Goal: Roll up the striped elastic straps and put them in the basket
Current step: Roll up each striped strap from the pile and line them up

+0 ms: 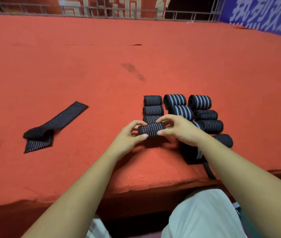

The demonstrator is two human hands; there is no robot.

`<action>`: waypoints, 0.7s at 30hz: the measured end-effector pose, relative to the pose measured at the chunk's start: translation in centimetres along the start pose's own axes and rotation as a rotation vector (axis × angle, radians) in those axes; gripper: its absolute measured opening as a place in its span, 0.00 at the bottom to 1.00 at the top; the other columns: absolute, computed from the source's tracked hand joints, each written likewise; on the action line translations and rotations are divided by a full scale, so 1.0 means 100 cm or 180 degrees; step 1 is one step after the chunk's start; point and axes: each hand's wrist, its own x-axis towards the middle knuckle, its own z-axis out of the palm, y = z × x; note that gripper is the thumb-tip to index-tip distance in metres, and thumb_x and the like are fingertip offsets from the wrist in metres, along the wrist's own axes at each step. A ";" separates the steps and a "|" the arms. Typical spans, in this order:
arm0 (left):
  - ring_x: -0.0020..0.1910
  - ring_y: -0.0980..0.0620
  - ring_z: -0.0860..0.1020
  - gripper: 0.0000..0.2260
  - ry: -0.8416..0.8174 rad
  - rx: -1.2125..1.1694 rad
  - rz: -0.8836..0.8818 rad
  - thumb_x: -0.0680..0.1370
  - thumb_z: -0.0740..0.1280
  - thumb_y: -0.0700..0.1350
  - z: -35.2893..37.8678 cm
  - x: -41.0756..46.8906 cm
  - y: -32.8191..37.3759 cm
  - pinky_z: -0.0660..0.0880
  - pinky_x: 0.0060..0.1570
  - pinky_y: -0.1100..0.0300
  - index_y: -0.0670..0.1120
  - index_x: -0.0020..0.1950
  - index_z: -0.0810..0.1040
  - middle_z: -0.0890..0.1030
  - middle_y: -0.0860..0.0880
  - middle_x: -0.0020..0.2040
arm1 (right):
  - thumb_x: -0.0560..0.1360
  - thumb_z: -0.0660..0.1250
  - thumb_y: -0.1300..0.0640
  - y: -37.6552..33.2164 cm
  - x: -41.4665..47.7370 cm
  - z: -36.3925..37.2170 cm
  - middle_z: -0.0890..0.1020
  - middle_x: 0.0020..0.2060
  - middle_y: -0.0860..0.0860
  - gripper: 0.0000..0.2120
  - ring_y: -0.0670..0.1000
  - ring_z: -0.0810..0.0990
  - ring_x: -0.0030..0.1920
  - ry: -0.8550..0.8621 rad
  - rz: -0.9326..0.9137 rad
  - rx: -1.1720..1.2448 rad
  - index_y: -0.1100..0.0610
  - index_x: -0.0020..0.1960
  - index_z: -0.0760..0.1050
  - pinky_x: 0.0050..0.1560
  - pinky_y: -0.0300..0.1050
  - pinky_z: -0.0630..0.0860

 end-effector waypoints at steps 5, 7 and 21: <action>0.38 0.61 0.76 0.17 0.0043 0.0664 0.0239 0.76 0.71 0.32 0.003 0.018 -0.008 0.74 0.41 0.67 0.50 0.58 0.75 0.76 0.51 0.53 | 0.70 0.78 0.55 0.005 0.022 0.004 0.76 0.50 0.45 0.21 0.46 0.76 0.50 -0.0011 -0.0082 -0.1162 0.51 0.60 0.75 0.50 0.42 0.72; 0.44 0.58 0.77 0.17 0.0179 0.0983 0.0323 0.74 0.72 0.34 0.005 0.022 -0.014 0.73 0.48 0.68 0.51 0.57 0.76 0.78 0.52 0.53 | 0.71 0.76 0.55 0.003 0.025 0.008 0.78 0.50 0.47 0.21 0.48 0.79 0.45 0.0031 -0.0030 -0.1469 0.51 0.60 0.73 0.45 0.46 0.77; 0.49 0.52 0.78 0.05 0.0971 0.1879 0.0103 0.78 0.71 0.42 -0.099 -0.012 0.004 0.73 0.51 0.61 0.50 0.52 0.79 0.81 0.48 0.50 | 0.76 0.65 0.55 -0.042 0.056 0.037 0.74 0.59 0.58 0.18 0.58 0.74 0.61 0.0154 -0.0402 -0.2058 0.59 0.65 0.74 0.63 0.49 0.71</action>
